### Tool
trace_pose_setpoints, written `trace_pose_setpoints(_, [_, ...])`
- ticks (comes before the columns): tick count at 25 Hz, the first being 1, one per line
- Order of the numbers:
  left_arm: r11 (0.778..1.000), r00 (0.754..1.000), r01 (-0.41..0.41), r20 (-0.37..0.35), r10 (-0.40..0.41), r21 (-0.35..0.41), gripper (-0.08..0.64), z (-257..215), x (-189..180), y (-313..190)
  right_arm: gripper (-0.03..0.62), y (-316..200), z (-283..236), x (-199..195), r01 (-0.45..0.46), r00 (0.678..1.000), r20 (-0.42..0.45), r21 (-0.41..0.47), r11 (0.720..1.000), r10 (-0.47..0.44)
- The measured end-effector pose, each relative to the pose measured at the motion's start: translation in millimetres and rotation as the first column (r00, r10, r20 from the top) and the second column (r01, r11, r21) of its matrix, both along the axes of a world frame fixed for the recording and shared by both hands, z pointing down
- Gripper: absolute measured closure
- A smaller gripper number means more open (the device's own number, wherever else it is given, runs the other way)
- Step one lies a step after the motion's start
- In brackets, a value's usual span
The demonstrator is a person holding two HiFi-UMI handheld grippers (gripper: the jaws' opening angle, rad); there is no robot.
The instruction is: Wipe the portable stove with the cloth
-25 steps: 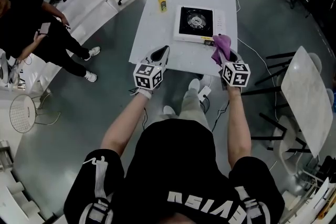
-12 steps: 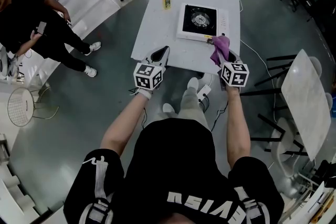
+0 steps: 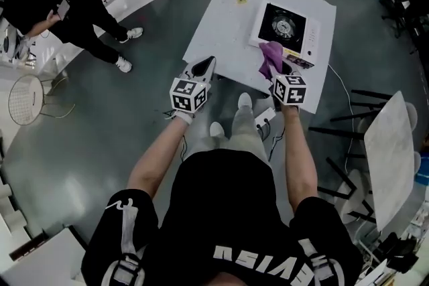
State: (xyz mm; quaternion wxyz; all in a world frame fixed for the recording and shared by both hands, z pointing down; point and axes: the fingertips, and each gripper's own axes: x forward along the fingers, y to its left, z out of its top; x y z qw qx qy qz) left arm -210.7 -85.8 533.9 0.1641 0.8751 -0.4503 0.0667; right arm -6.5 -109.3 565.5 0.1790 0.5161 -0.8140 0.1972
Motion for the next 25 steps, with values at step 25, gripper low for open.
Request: trace_pose_setpoints(25, [0.951, 0.967, 0.255, 0.043, -0.251, -0.176, 0.551, 117.7, -102.0, -75.7, 0.492, -130.4, 197.6, -192.0, 0.304, 0.939, -0.050, -0.339, 0.890, -0.340])
